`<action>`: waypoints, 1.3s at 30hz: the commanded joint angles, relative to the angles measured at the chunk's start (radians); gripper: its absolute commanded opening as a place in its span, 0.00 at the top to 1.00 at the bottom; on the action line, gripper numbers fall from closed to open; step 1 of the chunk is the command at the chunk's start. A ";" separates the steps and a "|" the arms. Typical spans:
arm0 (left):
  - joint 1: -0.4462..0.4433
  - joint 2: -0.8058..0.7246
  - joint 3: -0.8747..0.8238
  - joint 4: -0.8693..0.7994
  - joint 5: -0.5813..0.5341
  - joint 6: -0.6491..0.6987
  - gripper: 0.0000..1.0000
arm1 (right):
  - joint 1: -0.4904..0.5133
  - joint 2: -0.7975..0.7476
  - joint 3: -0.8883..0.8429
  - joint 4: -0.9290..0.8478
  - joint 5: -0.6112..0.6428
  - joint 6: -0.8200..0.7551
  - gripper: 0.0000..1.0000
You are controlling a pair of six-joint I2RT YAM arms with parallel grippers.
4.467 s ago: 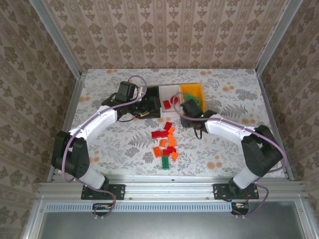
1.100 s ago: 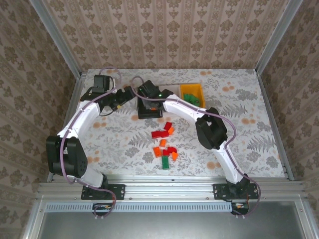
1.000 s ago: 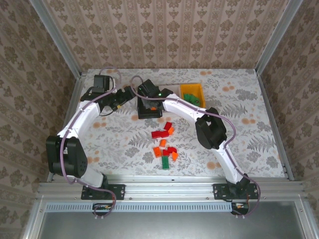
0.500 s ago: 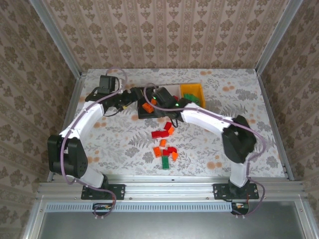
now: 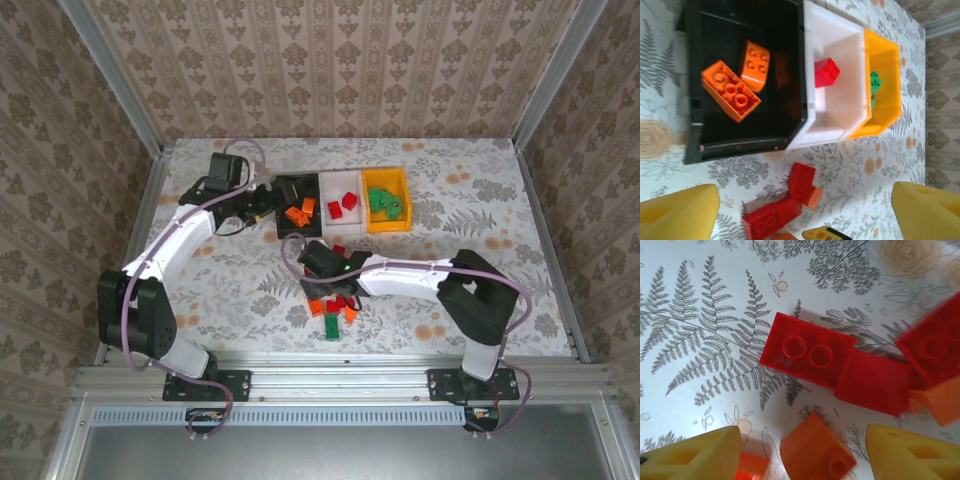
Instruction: Sort the legos into containers by color
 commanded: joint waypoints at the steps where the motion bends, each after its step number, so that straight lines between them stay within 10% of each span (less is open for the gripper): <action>1: 0.014 -0.025 -0.012 0.010 -0.001 -0.017 0.09 | 0.001 0.064 0.063 0.038 0.012 0.031 0.30; 20: 0.015 -0.017 -0.011 0.020 0.025 -0.020 0.09 | -0.005 0.213 0.218 -0.021 0.059 0.000 0.29; 39: 0.014 -0.017 -0.012 0.023 0.029 -0.020 0.09 | -0.003 0.252 0.249 -0.009 0.072 -0.034 0.49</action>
